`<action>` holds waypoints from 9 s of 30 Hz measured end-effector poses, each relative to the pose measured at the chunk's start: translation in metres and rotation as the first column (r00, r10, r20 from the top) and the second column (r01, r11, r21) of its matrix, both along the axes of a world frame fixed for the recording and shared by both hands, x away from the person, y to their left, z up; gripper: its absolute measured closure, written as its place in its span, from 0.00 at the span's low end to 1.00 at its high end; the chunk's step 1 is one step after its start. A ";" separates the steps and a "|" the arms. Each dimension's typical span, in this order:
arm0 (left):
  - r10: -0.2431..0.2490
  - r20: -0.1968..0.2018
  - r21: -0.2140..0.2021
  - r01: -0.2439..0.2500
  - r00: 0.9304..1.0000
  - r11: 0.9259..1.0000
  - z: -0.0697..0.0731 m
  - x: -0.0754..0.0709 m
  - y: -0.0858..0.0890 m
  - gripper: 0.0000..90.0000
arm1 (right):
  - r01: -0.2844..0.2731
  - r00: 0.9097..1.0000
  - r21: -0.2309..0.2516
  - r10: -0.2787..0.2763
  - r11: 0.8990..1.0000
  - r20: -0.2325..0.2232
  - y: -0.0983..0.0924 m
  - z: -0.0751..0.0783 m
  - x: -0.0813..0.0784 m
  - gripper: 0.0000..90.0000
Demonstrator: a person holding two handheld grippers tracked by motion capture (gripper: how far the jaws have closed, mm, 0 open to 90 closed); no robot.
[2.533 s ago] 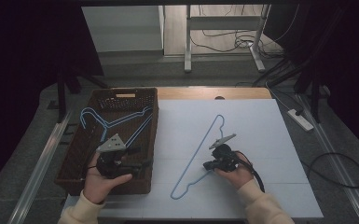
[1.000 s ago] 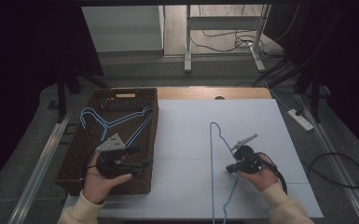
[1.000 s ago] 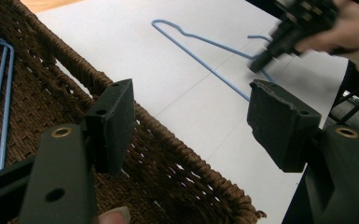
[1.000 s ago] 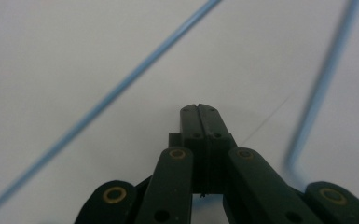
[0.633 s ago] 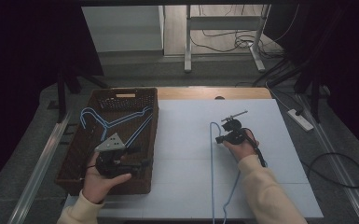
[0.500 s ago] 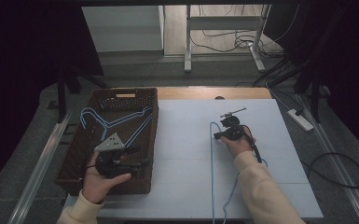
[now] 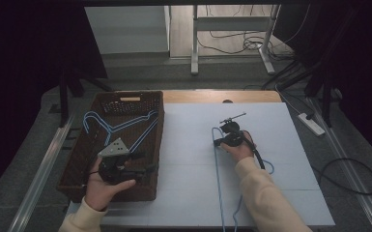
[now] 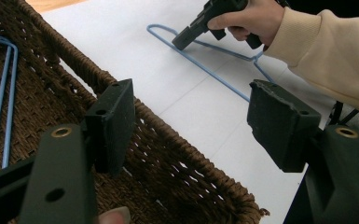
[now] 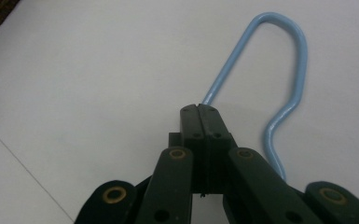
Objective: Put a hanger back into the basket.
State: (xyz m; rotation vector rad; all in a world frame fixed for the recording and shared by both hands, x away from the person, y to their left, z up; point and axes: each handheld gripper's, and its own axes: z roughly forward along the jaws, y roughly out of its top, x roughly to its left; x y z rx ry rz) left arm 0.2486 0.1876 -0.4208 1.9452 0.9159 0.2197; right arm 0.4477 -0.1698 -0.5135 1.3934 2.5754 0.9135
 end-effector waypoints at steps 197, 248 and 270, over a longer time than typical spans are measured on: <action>0.007 -0.003 0.006 -0.007 1.000 1.000 -0.001 0.001 0.001 0.37 | -0.446 0.885 0.068 0.451 0.892 -0.115 0.044 -0.005 -0.134 1.00; -0.029 -0.008 0.005 0.030 1.000 1.000 -0.007 0.000 -0.002 0.36 | -0.074 0.996 -0.319 0.057 0.945 -0.063 0.039 0.014 -0.057 0.84; -0.095 -0.031 0.056 0.097 0.995 0.994 -0.007 -0.006 -0.045 0.36 | -0.006 0.999 -0.193 0.014 0.981 0.037 0.030 0.030 -0.072 0.96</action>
